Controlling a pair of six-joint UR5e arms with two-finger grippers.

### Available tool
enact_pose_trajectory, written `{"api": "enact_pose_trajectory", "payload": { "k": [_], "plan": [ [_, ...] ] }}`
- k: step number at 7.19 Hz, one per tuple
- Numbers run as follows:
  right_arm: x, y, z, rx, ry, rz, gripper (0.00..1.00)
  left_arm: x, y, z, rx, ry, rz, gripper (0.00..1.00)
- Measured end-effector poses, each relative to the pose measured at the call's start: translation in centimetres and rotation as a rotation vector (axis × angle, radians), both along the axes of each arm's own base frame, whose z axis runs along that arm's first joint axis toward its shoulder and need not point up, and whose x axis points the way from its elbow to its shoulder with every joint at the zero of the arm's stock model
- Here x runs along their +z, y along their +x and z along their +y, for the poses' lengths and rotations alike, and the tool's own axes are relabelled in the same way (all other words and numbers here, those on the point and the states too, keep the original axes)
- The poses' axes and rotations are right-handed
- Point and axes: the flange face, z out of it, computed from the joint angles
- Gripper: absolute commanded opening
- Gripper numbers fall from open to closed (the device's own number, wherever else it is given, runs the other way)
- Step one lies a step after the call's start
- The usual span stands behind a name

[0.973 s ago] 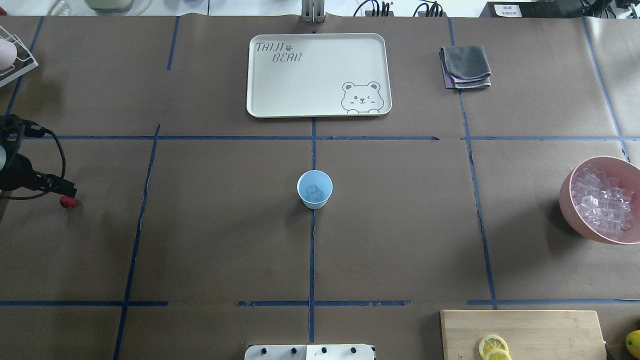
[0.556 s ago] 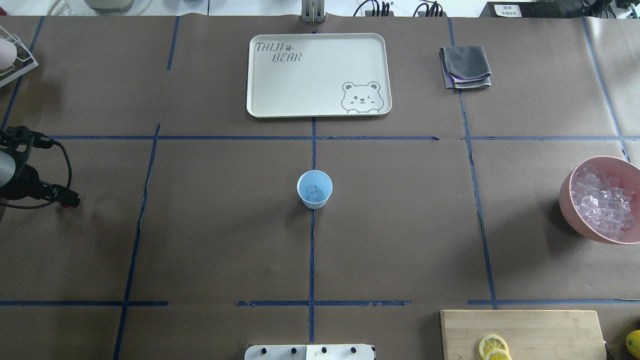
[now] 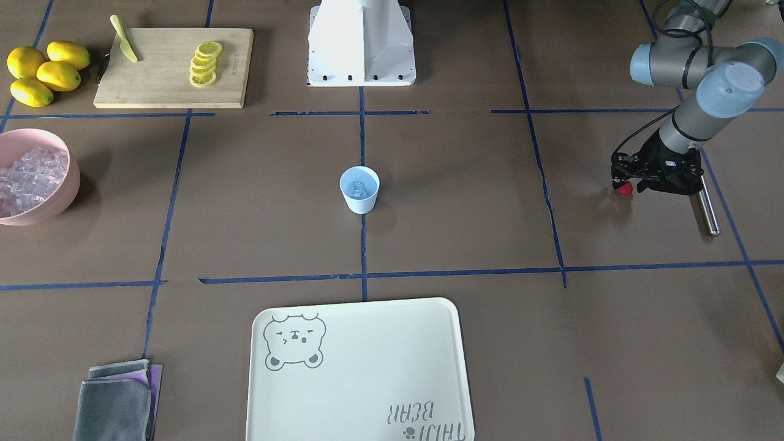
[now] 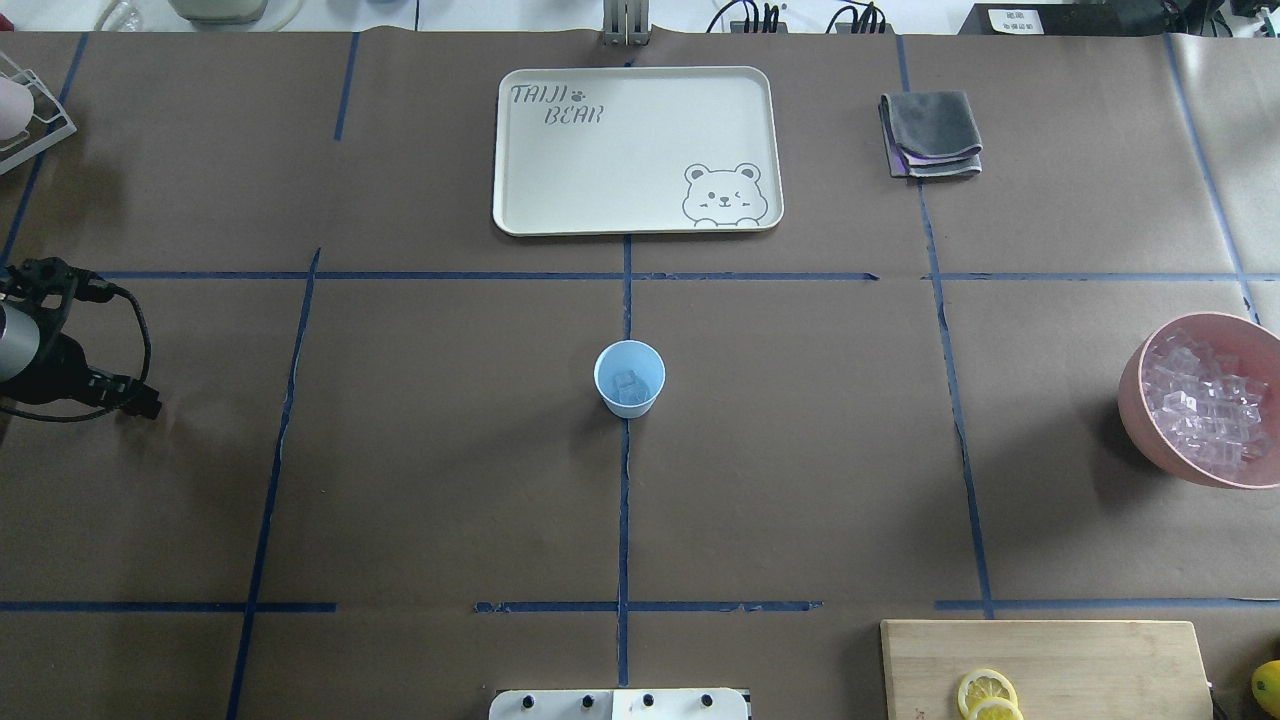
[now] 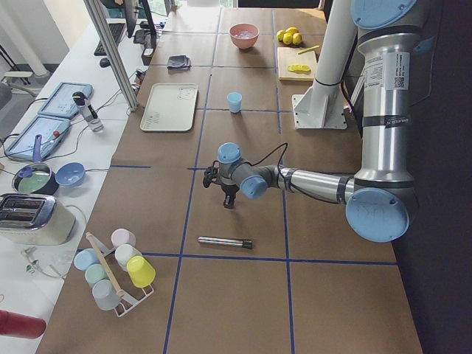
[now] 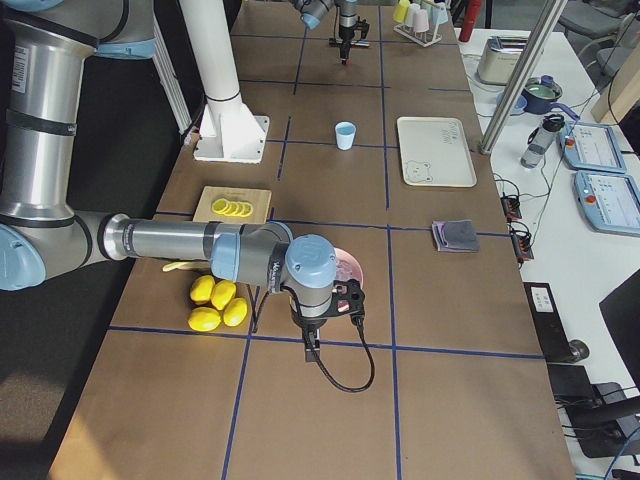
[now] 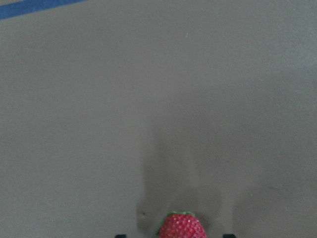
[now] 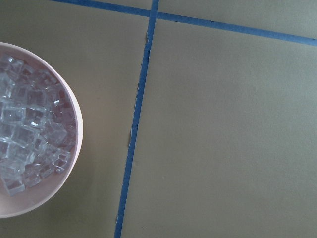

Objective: Mash ice and strawberries in cup
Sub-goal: 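Lower the left gripper onto the red strawberry and grasp it, then carry the strawberry with the left gripper over the light-blue cup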

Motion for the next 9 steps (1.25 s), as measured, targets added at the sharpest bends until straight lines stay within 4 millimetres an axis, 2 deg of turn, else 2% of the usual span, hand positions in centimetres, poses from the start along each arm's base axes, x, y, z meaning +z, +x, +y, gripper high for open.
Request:
{"api": "enact_pose_trajectory", "payload": {
  "k": [2, 3, 4, 7, 9],
  "plan": [
    [0.0, 0.0, 0.0, 0.000, 0.001, 0.000, 1.00, -0.9, -0.1, -0.2, -0.003, 0.011, 0.010, 0.00],
    [-0.1, 0.0, 0.0, 0.000, 0.002, 0.000, 1.00, -2.6, -0.2, -0.3, -0.005, 0.025, 0.025, 0.00],
    [-0.2, 0.0, 0.0, 0.000, 0.004, 0.000, 1.00, -5.1, -0.3, -0.2, -0.005, 0.031, 0.032, 0.00],
    [-0.4, 0.0, 0.0, 0.000, 0.008, 0.001, 1.00, -17.4, 0.5, -1.4, -0.017, 0.051, 0.051, 0.00],
    [-0.4, 0.0, 0.0, 0.000, 0.009, 0.001, 1.00, -24.1, 2.8, -3.1, -0.064, 0.025, 0.090, 0.00]
  ]
}}
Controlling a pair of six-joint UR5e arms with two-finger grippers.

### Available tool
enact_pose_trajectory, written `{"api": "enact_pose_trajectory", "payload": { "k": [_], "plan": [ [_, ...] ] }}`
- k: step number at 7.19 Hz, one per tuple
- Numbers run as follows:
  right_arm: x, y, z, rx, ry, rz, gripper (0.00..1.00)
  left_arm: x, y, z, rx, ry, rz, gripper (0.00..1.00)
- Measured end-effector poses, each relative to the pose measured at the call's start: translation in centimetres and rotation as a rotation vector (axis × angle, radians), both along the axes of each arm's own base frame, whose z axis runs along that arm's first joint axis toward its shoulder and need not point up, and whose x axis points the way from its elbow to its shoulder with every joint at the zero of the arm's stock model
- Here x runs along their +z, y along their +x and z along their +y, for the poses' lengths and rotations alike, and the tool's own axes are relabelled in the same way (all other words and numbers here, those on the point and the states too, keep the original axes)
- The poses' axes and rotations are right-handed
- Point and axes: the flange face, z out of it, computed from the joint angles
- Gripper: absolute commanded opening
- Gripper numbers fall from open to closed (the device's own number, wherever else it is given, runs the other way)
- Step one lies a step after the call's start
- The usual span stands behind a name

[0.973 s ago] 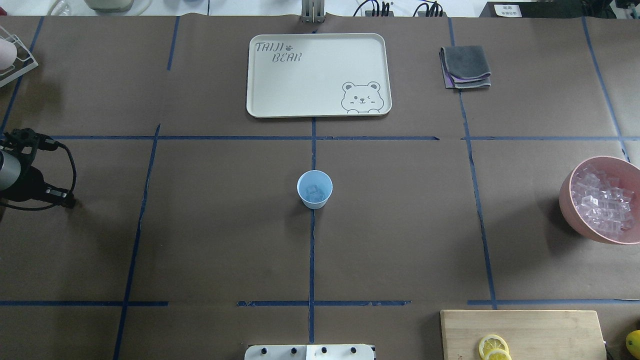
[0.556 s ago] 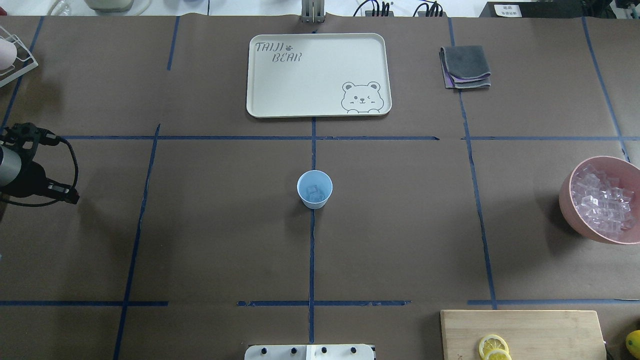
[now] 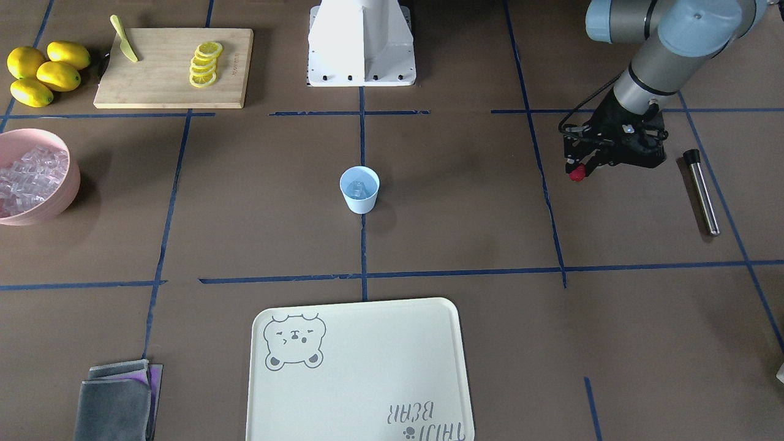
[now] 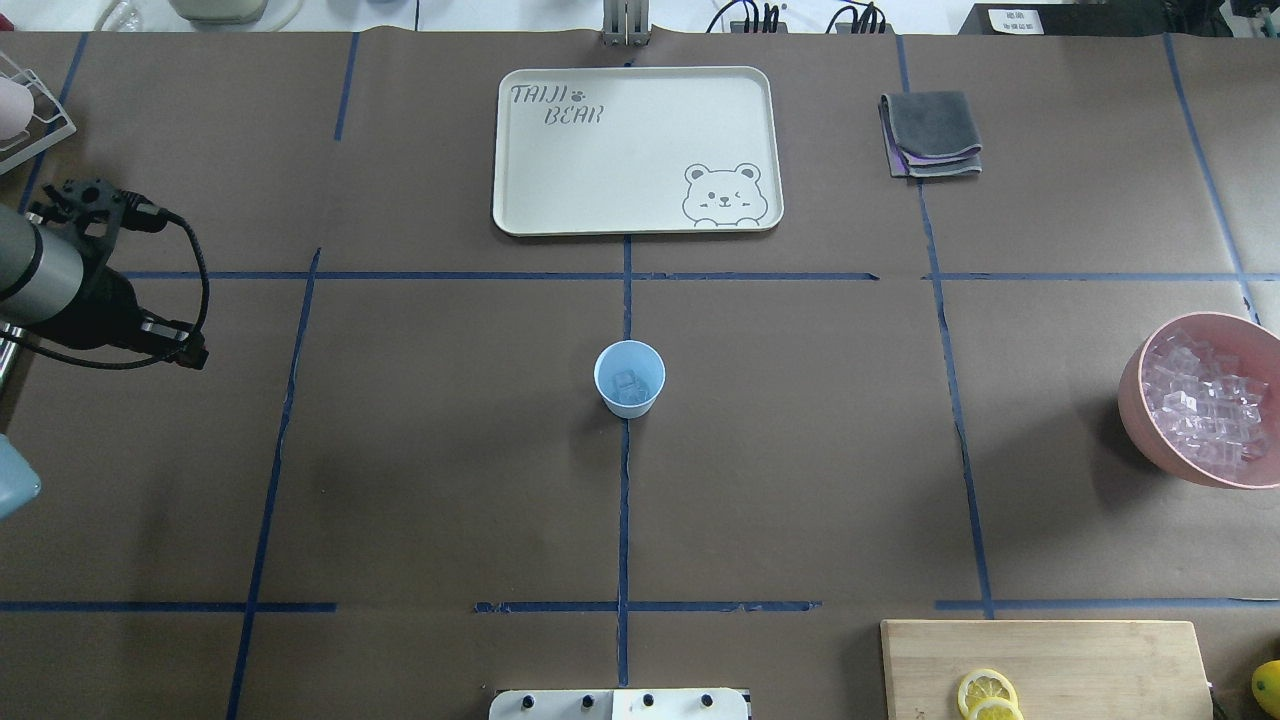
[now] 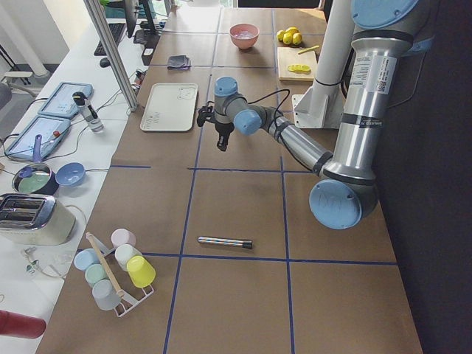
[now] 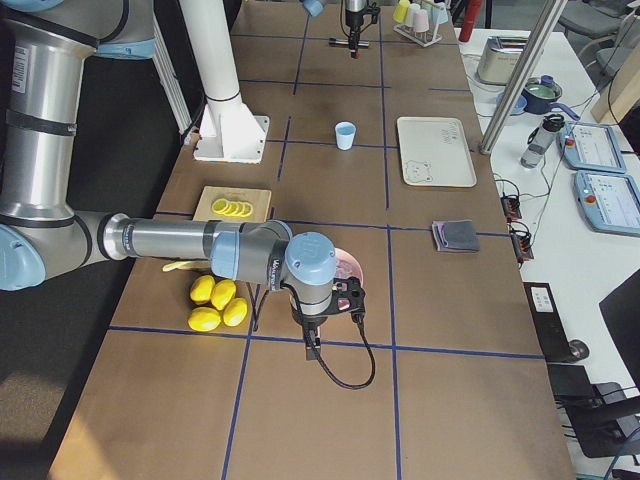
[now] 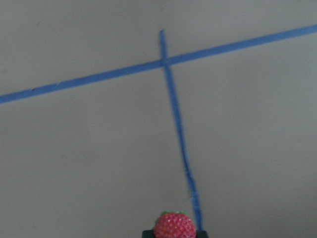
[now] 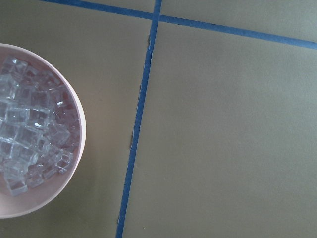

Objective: Mash ice and strawberries in cup
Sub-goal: 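Carry the strawberry with the left gripper over the light-blue cup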

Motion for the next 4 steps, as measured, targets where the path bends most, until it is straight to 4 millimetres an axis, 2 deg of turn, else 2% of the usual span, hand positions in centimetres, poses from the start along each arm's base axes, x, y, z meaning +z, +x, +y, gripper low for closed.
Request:
{"api": "enact_pose_trajectory", "payload": {
  "k": [1, 2, 4],
  "plan": [
    [0.0, 0.0, 0.0, 0.000, 0.000, 0.000, 1.00, -4.1, 2.3, -0.5, -0.001, -0.040, -0.008, 0.00],
    [0.0, 0.0, 0.0, 0.001, -0.001, 0.000, 1.00, -8.4, 5.2, -0.1, -0.007, -0.085, -0.028, 0.00],
    [0.0, 0.0, 0.0, 0.001, -0.001, -0.001, 1.00, -14.7, 11.9, 3.2, -0.070, -0.165, -0.036, 0.00]
  ]
}}
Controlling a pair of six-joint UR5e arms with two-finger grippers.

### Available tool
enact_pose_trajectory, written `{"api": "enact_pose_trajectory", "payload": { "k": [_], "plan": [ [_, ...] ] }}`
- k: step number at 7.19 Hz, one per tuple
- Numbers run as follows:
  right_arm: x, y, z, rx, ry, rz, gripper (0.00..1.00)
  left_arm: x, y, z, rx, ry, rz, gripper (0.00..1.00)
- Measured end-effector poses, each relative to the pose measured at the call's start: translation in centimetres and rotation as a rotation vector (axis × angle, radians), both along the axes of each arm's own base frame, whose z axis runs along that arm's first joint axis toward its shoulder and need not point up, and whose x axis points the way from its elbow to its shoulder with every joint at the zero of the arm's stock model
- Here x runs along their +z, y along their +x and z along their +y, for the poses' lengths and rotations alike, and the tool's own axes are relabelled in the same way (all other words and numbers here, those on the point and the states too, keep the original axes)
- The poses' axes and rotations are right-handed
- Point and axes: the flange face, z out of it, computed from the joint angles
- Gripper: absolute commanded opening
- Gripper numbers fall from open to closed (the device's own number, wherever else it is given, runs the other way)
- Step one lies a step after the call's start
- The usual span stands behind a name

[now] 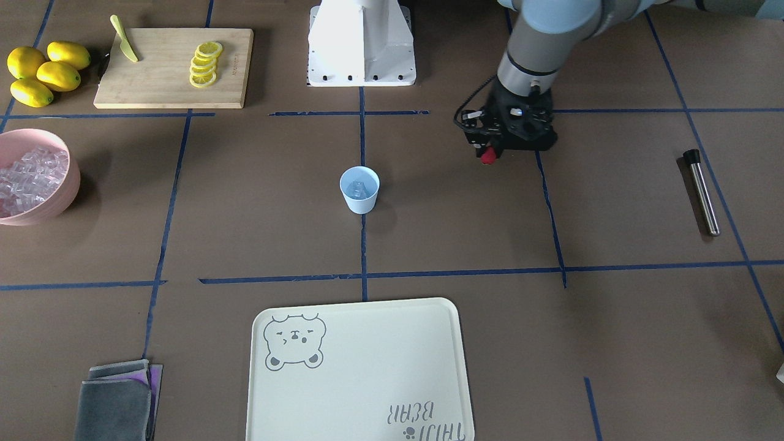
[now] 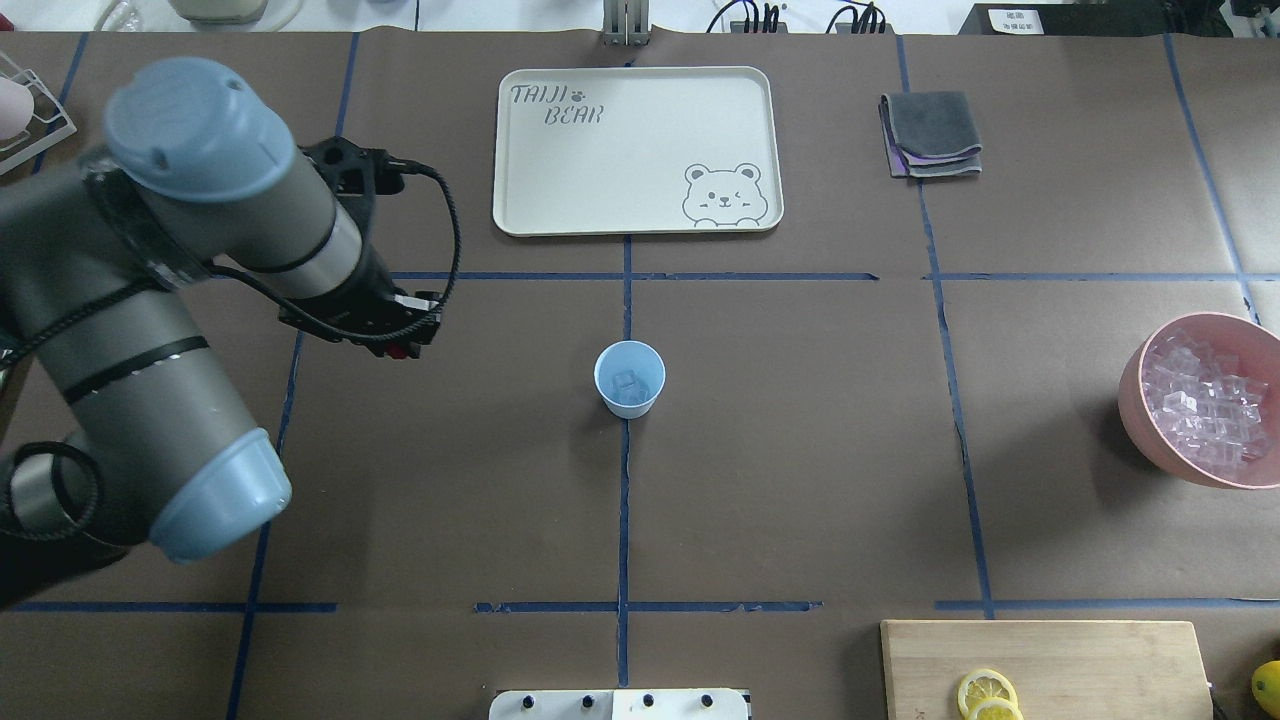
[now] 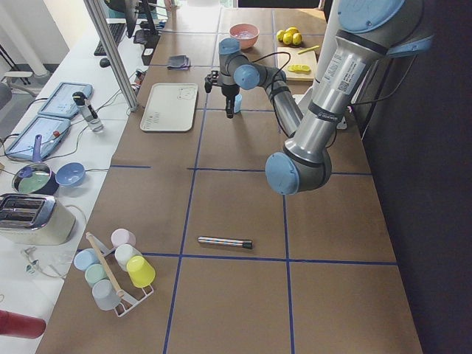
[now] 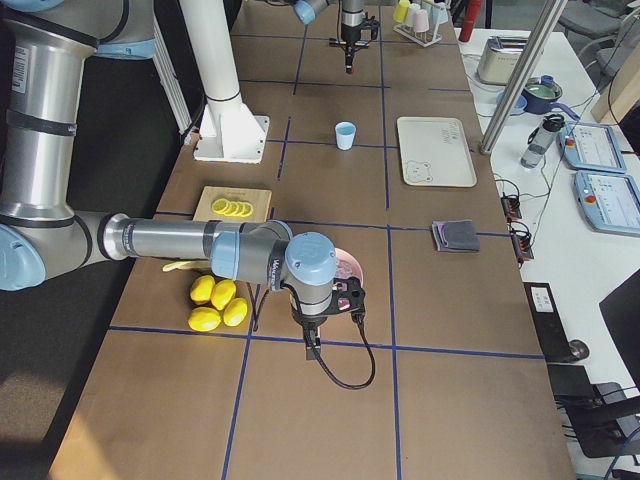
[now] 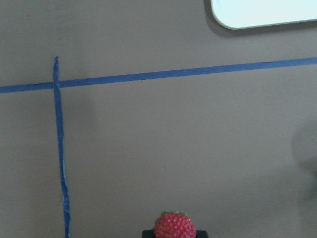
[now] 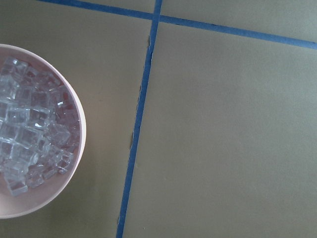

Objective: Mash ice and strawberries in cup
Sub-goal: 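Carry the strawberry with the left gripper over the light-blue cup, then open the left gripper to drop the strawberry into the cup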

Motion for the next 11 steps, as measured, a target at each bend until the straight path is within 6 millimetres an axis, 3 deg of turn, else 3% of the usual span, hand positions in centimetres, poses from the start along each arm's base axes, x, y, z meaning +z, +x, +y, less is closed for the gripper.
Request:
{"api": "enact_pose_trajectory", "payload": {
  "k": [3, 5, 6, 11],
  "plan": [
    [0.0, 0.0, 0.0, 0.001, -0.002, -0.001, 1.00, -8.1, 11.3, 1.3, -0.114, -0.091, 0.004, 0.00],
    [0.2, 0.0, 0.1, 0.001, -0.007, -0.002, 1.00, -10.2, 15.9, -0.2, -0.162, -0.120, 0.034, 0.06],
    [0.3, 0.0, 0.2, 0.001, -0.009, -0.002, 1.00, -10.1, 17.1, -0.7, -0.171, -0.127, 0.041, 0.98],
    [0.4, 0.0, 0.3, 0.001, -0.011, -0.003, 1.00, -9.4, 17.1, -0.8, -0.154, -0.099, 0.030, 1.00]
  ]
}}
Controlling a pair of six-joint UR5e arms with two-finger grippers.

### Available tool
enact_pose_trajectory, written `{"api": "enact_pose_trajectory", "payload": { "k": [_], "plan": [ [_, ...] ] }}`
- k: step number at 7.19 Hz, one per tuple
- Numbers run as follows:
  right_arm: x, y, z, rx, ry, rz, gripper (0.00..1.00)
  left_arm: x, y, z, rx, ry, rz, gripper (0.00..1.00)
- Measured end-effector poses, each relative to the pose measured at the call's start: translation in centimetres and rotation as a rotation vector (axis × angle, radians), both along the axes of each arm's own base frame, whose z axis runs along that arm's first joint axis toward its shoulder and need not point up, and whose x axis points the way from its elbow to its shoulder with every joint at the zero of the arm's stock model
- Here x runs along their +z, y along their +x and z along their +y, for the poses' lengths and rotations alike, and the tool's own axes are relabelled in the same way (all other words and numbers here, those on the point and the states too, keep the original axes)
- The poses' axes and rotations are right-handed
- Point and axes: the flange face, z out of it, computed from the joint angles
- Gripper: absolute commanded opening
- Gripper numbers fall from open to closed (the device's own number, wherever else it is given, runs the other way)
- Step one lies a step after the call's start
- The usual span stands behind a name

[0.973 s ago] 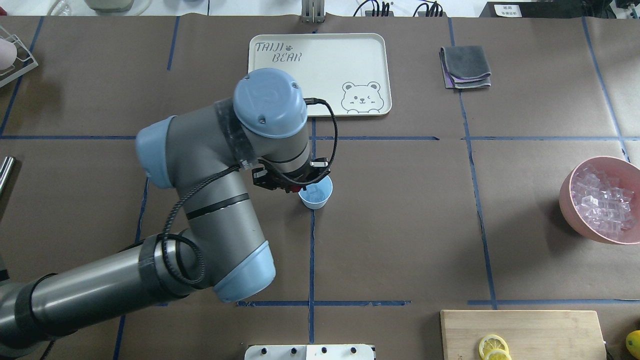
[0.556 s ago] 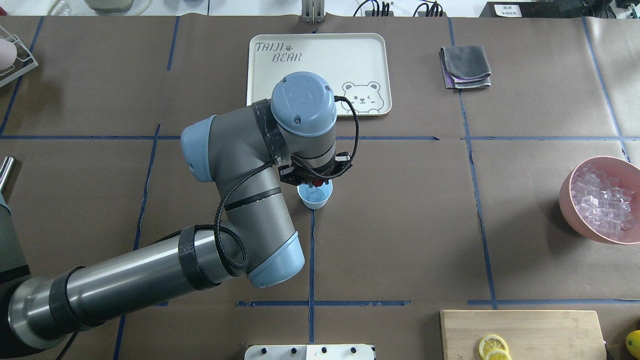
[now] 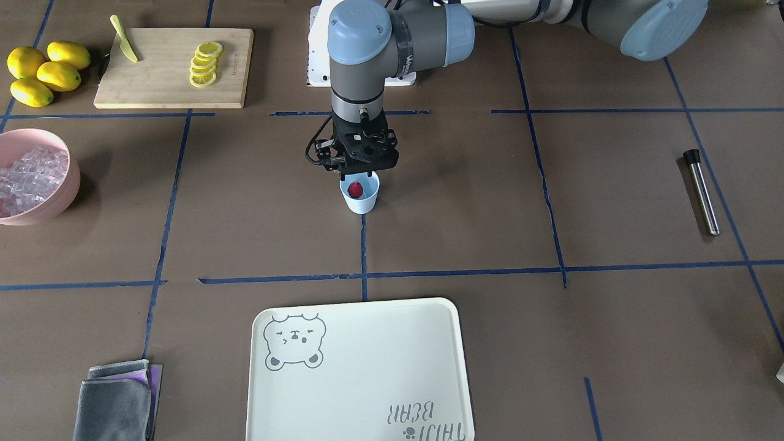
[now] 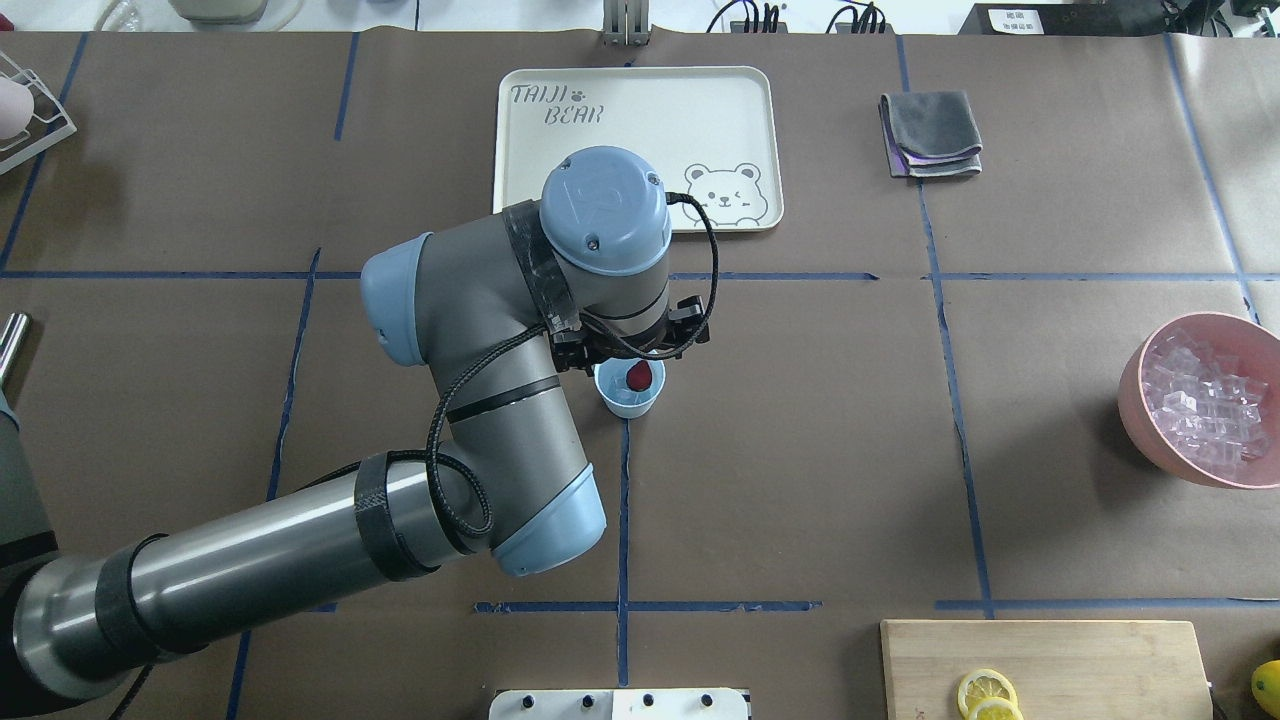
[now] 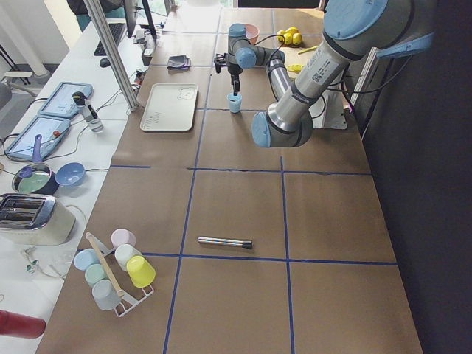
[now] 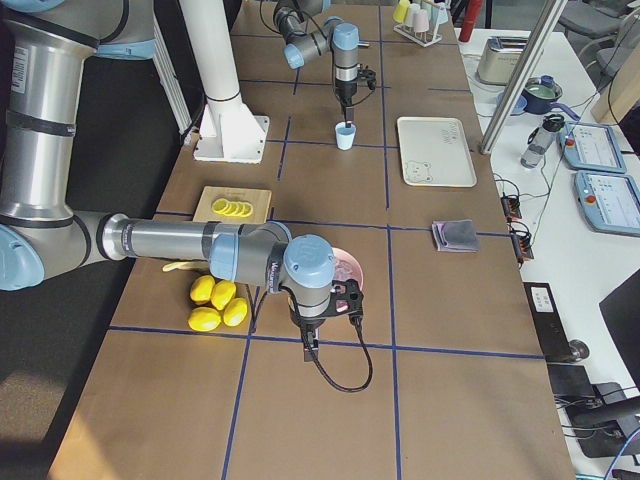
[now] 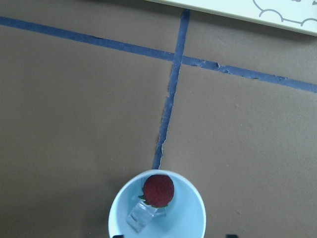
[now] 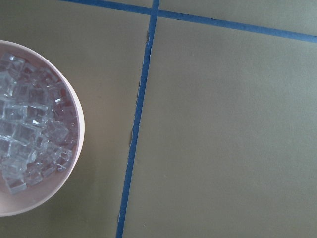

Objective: Mash ice and strawberries in cup
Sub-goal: 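Open the left gripper to drop the strawberry into the cup, then move the left gripper back toward the metal muddler near the table edge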

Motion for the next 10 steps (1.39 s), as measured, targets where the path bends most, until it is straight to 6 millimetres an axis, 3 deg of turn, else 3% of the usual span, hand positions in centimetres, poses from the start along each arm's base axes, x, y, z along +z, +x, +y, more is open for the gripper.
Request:
{"api": "enact_pose_trajectory", "payload": {
  "k": [1, 2, 3, 6, 8, 9, 10],
  "plan": [
    [0.0, 0.0, 0.0, 0.000, 0.000, 0.000, 1.00, 1.7, -1.4, 0.6, 0.046, 0.032, -0.038, 1.00],
    [0.0, 0.0, 0.0, -0.001, 0.000, 0.000, 1.00, 4.7, -4.7, 0.9, 0.108, 0.087, -0.091, 1.00],
    [0.0, 0.0, 0.0, -0.001, 0.000, 0.000, 1.00, 8.7, -9.9, 0.1, 0.180, 0.152, -0.133, 1.00],
    [-0.2, 0.0, -0.2, -0.002, 0.006, 0.000, 1.00, 22.7, -27.6, -5.9, 0.385, 0.232, -0.179, 1.00],
    [-0.5, 0.0, -0.3, -0.002, 0.013, 0.001, 1.00, 31.8, -39.0, -8.3, 0.449, 0.249, -0.196, 1.00],
    [-0.7, 0.0, -0.3, -0.001, 0.017, 0.001, 1.00, 36.1, -43.0, -8.5, 0.457, 0.241, -0.163, 1.00],
    [-0.8, 0.0, -0.3, -0.001, 0.019, 0.002, 1.00, 40.4, -45.5, -8.0, 0.452, 0.243, -0.139, 1.00]
  ]
}}
